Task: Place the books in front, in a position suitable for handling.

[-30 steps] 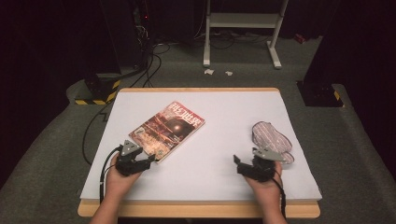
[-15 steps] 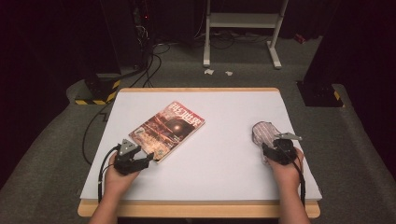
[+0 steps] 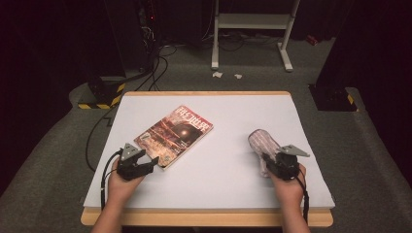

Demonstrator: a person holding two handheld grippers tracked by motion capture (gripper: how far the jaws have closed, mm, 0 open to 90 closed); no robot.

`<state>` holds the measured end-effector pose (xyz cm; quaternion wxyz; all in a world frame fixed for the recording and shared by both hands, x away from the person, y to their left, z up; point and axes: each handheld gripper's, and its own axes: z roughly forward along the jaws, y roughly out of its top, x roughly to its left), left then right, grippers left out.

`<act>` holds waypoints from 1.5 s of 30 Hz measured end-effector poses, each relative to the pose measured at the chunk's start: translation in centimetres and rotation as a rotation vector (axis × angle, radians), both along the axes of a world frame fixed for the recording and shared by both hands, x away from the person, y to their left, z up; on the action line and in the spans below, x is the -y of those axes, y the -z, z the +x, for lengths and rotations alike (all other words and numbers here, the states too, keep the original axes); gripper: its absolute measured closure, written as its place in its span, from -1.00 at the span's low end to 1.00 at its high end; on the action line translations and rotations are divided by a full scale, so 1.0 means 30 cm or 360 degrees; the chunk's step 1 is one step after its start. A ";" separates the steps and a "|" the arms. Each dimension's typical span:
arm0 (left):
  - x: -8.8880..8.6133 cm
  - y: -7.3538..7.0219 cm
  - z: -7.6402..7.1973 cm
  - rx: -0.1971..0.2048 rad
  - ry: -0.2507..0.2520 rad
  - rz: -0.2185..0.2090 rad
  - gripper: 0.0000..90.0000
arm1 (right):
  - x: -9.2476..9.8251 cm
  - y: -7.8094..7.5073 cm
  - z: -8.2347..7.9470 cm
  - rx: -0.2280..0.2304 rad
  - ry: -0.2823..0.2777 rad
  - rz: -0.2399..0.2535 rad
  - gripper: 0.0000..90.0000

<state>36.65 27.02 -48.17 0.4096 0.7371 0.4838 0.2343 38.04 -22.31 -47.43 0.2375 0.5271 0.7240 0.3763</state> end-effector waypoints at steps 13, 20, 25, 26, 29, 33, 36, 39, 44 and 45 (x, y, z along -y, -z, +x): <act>-0.060 0.029 0.156 -0.0009 -0.0119 -0.0004 -0.34 | -0.054 0.038 -0.046 -0.0007 -0.0033 -0.0099 -0.25; -0.108 0.042 0.228 -0.0025 -0.0190 0.0000 -0.31 | -0.113 -0.058 -0.097 0.0161 -0.0112 -0.0060 -0.41; -0.131 0.076 0.257 -0.0085 -0.0246 -0.0004 -0.31 | -0.132 -0.058 -0.114 0.0182 -0.0148 -0.0036 -0.35; -0.139 0.078 0.264 -0.0095 -0.0251 -0.0036 -0.30 | -0.136 -0.050 -0.119 0.0171 -0.0150 -0.0023 -0.35; -0.143 0.076 0.268 -0.0078 -0.0257 -0.0030 -0.27 | -0.140 -0.044 -0.122 0.0162 -0.0165 -0.0021 -0.34; -0.129 0.062 0.294 -0.0153 -0.0218 0.0089 -0.28 | -0.146 -0.041 -0.124 0.0153 -0.0177 -0.0011 -0.33; -0.134 0.046 0.315 -0.0162 -0.0236 0.0068 -0.28 | -0.152 -0.041 -0.125 0.0156 -0.0187 -0.0006 -0.33; -0.138 0.065 0.337 -0.0230 -0.0222 0.0086 -0.31 | -0.152 -0.040 -0.127 0.0152 -0.0189 0.0001 -0.32; -0.138 0.071 0.343 -0.0260 -0.0192 0.0025 -0.31 | -0.151 -0.031 -0.132 0.0135 -0.0193 0.0008 -0.31; -0.138 0.070 0.340 -0.0262 -0.0188 0.0031 -0.31 | -0.151 -0.030 -0.133 0.0132 -0.0195 0.0010 -0.31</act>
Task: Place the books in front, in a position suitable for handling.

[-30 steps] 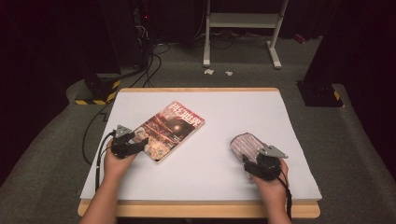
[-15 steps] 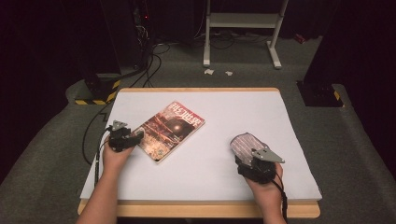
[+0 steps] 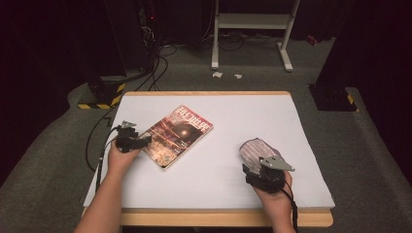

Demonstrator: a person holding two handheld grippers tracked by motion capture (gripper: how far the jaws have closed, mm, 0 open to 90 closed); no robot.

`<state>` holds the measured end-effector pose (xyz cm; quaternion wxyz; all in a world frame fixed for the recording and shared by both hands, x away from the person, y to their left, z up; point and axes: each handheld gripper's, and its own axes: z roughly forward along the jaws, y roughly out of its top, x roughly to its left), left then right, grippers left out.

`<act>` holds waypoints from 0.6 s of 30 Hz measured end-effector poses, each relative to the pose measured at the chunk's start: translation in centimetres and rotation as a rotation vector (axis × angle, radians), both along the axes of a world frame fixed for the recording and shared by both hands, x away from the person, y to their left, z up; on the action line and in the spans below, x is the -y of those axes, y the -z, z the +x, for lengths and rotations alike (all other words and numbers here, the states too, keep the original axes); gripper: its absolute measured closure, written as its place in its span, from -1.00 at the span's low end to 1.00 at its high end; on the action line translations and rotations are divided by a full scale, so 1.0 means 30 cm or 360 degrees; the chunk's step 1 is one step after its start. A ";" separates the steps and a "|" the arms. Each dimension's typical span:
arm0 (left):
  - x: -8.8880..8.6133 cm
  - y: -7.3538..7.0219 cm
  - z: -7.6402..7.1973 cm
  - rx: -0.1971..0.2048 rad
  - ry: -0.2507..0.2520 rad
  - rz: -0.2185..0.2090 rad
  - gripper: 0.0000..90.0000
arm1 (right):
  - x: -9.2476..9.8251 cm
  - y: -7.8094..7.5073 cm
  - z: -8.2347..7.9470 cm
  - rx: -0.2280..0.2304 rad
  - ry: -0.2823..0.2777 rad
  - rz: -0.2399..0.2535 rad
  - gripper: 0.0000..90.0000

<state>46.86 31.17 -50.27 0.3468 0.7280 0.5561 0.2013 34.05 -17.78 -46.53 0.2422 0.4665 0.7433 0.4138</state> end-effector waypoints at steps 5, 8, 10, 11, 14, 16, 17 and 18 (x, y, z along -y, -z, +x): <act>0.007 -0.006 -0.026 -0.0022 0.0024 0.0000 -0.23 | -0.001 0.000 -0.004 0.0010 -0.0007 0.0002 -0.30; 0.029 -0.012 -0.061 -0.0037 0.0051 0.0028 -0.22 | -0.003 -0.004 -0.007 0.0017 -0.0012 0.0007 -0.30; 0.044 -0.008 -0.093 -0.0023 0.0064 0.0008 -0.21 | -0.007 -0.005 -0.010 0.0022 -0.0021 0.0004 -0.30; 0.044 -0.008 -0.093 -0.0023 0.0064 0.0008 -0.21 | -0.007 -0.005 -0.010 0.0022 -0.0021 0.0004 -0.30; 0.066 -0.002 -0.147 0.0003 0.0077 -0.0007 -0.21 | -0.021 -0.005 -0.014 0.0029 -0.0049 -0.0003 -0.30; 0.082 0.001 -0.179 0.0015 0.0077 -0.0021 -0.21 | -0.031 -0.004 -0.016 0.0029 -0.0070 -0.0009 -0.29; 0.088 0.002 -0.192 0.0018 0.0072 -0.0021 -0.21 | -0.036 -0.004 -0.016 0.0023 -0.0084 -0.0008 -0.27; 0.095 0.003 -0.205 0.0020 0.0061 -0.0026 -0.21 | -0.047 -0.003 -0.016 0.0019 -0.0110 -0.0007 -0.29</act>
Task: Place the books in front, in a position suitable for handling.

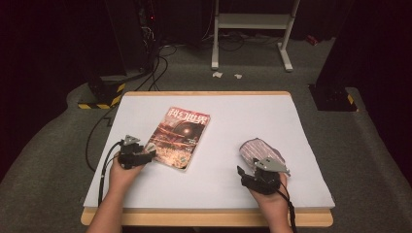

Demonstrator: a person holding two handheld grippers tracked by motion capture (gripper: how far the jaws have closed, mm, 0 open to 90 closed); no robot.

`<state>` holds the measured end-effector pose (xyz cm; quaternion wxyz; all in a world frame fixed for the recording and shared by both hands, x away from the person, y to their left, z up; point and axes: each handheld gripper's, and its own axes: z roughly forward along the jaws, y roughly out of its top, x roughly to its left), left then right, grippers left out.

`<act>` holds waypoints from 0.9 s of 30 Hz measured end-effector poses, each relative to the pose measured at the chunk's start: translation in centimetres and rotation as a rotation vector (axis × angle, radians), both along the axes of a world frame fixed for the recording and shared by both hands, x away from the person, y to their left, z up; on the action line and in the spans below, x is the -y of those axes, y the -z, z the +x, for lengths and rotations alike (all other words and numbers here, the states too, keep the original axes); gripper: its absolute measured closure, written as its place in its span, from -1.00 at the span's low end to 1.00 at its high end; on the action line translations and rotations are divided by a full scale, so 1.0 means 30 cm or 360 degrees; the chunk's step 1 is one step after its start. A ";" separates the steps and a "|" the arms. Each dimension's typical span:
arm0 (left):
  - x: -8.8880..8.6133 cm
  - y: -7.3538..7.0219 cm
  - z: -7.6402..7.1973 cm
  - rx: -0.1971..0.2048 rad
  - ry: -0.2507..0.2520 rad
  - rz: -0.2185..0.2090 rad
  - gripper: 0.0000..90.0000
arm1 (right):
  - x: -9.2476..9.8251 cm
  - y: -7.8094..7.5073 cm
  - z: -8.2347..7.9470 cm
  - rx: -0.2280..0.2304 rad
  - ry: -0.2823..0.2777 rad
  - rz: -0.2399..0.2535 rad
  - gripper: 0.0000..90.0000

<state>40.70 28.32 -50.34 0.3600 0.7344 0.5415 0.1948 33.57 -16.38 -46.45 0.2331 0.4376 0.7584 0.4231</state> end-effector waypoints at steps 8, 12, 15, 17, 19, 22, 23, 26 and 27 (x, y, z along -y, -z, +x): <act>0.046 0.004 -0.067 0.0020 -0.0051 -0.0008 -0.22 | -0.035 0.006 -0.005 0.0002 -0.0054 -0.0003 -0.37; 0.044 -0.001 -0.055 -0.0001 -0.0072 -0.0044 -0.21 | -0.085 0.006 -0.014 0.0005 -0.0119 0.0008 -0.42; 0.038 -0.004 -0.025 -0.0008 -0.0047 -0.0036 -0.23 | -0.141 0.008 0.003 -0.0001 -0.0155 0.0018 -0.41; 0.034 -0.002 -0.005 -0.0016 -0.0041 -0.0052 -0.24 | -0.194 0.021 0.031 -0.0010 -0.0165 0.0003 -0.36; 0.031 0.001 0.005 0.0001 -0.0027 -0.0066 -0.23 | -0.256 0.042 0.084 -0.0052 -0.0156 -0.0006 -0.36; 0.028 0.008 0.016 0.0019 -0.0020 -0.0114 -0.23 | -0.344 0.070 0.157 -0.0109 -0.0139 -0.0052 -0.36; 0.030 0.009 0.018 0.0020 -0.0017 -0.0132 -0.23 | -0.365 0.075 0.174 -0.0121 -0.0140 -0.0056 -0.34; 0.034 0.010 0.016 0.0026 -0.0018 -0.0117 -0.24 | -0.448 0.084 0.230 -0.0170 -0.0155 -0.0039 -0.33; 0.035 0.010 0.015 0.0026 -0.0018 -0.0114 -0.23 | -0.478 0.086 0.243 -0.0183 -0.0172 -0.0043 -0.33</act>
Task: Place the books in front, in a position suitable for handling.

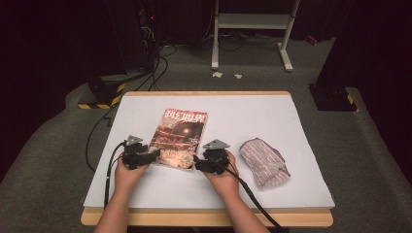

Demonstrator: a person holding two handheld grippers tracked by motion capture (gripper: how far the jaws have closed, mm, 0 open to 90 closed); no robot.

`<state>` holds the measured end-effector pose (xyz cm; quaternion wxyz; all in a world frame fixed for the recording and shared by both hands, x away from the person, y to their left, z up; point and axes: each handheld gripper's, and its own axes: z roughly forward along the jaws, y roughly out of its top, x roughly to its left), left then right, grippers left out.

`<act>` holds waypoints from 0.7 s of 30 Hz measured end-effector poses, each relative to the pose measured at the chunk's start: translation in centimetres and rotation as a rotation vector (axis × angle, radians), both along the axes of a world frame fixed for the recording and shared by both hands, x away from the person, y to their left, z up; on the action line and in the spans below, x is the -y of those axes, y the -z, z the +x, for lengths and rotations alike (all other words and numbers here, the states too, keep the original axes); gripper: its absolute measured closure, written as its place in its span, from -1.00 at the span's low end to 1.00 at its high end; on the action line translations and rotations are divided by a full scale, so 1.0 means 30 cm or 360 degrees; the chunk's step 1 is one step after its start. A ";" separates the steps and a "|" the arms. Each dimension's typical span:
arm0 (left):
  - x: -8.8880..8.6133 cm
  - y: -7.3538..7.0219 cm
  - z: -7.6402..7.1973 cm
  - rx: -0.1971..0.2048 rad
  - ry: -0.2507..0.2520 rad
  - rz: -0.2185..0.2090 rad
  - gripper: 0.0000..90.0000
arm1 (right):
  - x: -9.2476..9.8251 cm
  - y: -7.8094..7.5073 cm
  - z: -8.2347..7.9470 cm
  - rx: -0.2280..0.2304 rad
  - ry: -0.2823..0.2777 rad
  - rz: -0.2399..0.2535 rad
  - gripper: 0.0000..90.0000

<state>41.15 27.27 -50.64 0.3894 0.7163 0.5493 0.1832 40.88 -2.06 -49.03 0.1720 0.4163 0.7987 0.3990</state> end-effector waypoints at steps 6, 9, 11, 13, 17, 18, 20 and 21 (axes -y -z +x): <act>0.014 -0.003 -0.007 -0.0011 0.0013 0.0026 -0.19 | -0.106 0.021 0.056 -0.0084 0.0022 -0.0095 -0.30; 0.029 -0.003 -0.013 -0.0006 0.0014 0.0060 -0.16 | -0.114 0.031 0.065 -0.0162 0.0046 -0.0083 -0.29; 0.034 -0.003 -0.016 0.0002 0.0010 0.0077 -0.14 | -0.108 0.034 0.068 -0.0189 0.0050 -0.0059 -0.27; 0.035 -0.004 -0.020 -0.0004 0.0018 0.0077 -0.12 | -0.105 0.035 0.066 -0.0187 0.0047 -0.0060 -0.27; 0.042 -0.006 -0.028 -0.0010 0.0041 0.0083 -0.09 | -0.095 0.033 0.057 -0.0185 0.0051 -0.0067 -0.24; 0.045 -0.006 -0.031 -0.0013 0.0052 0.0079 -0.09 | -0.092 0.033 0.055 -0.0183 0.0054 -0.0066 -0.24; 0.053 -0.006 -0.035 -0.0013 0.0068 0.0077 -0.08 | -0.080 0.033 0.048 -0.0183 0.0050 -0.0067 -0.24; 0.058 -0.007 -0.039 -0.0013 0.0078 0.0083 -0.08 | -0.073 0.033 0.043 -0.0182 0.0049 -0.0066 -0.24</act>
